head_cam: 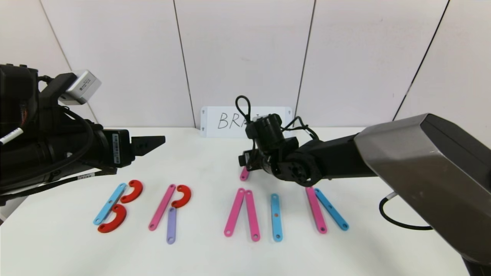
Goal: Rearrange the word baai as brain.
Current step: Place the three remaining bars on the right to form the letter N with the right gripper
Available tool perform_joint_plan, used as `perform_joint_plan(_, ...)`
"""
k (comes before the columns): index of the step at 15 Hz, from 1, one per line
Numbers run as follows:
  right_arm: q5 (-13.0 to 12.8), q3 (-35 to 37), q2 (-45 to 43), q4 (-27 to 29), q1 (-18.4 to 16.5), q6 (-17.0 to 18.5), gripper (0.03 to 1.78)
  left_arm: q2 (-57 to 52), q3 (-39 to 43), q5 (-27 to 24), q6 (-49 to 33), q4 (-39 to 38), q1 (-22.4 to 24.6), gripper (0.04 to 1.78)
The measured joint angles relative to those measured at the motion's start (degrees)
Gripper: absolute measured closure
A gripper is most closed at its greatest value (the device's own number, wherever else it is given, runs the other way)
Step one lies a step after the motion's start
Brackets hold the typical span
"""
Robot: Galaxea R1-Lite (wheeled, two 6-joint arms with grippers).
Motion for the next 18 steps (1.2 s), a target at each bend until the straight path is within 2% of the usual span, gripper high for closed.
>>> perform_joint_plan(6, 0.0, -1.93, 3.54, 0.48, 1.74, 0.11, 0.08, -0.37, 0.22, 0.0, 0.13, -0.01, 0.02, 0.1)
perform_joint_plan(18, 0.01, -2.86, 6.16, 0.37, 1.21, 1.34, 0.08, -0.39, 0.24, -0.02, 0.22, 0.0, 0.05, 0.1)
